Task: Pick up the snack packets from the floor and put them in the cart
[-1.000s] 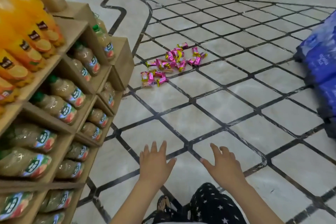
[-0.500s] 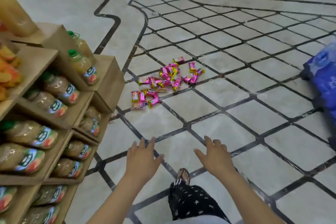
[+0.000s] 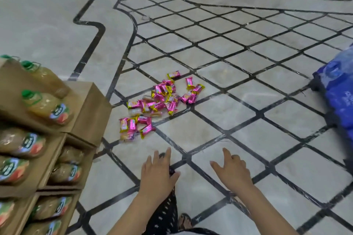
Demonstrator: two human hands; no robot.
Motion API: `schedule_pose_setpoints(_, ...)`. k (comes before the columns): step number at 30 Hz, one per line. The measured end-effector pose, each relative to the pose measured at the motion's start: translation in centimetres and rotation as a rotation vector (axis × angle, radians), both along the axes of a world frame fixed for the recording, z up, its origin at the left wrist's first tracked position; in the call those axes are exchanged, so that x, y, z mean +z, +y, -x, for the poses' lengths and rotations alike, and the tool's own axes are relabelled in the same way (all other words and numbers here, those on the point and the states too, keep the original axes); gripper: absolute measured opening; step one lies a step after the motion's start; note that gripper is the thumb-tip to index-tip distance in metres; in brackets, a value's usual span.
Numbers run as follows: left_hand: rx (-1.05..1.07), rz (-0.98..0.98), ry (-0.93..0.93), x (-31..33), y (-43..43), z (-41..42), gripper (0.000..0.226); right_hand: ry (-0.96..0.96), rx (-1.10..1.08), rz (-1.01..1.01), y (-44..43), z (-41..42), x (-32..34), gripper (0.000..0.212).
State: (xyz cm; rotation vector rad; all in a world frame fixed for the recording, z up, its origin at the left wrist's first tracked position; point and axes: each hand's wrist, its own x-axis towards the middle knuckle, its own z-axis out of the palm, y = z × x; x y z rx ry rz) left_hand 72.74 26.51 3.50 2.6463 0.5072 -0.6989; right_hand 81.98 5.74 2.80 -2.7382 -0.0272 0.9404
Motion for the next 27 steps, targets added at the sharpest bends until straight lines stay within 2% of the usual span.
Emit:
schedule_pose_setpoints(5, -0.039, 0.013, -0.002, -1.9, 4.3, -11.1, 0.080, 0.031, -0.070, 0.014, 3.2, -9.9, -1.5, 0.079)
schedule_pose_setpoints(10, -0.082, 0.047, 0.004, -0.8, 9.4, -23.4, 0.082, 0.078, -0.162, -0.003, 7.8, -21.0, -1.3, 0.081)
schedule_pose_setpoints(14, -0.205, -0.007, 0.008, -0.3, 12.4, -32.4, 0.083, 0.059, -0.213, -0.041, 11.1, -28.6, -1.1, 0.080)
schedule_pose_setpoints(21, -0.285, 0.056, 0.085, -4.8, 14.2, -43.4, 0.090, 0.118, -0.263, -0.076, 11.1, -38.1, -3.7, 0.072)
schedule_pose_setpoints(27, -0.176, 0.089, 0.117, -9.1, 13.5, -50.9, 0.100, 0.221, -0.206, -0.021, 9.3, -48.1, -8.4, 0.076)
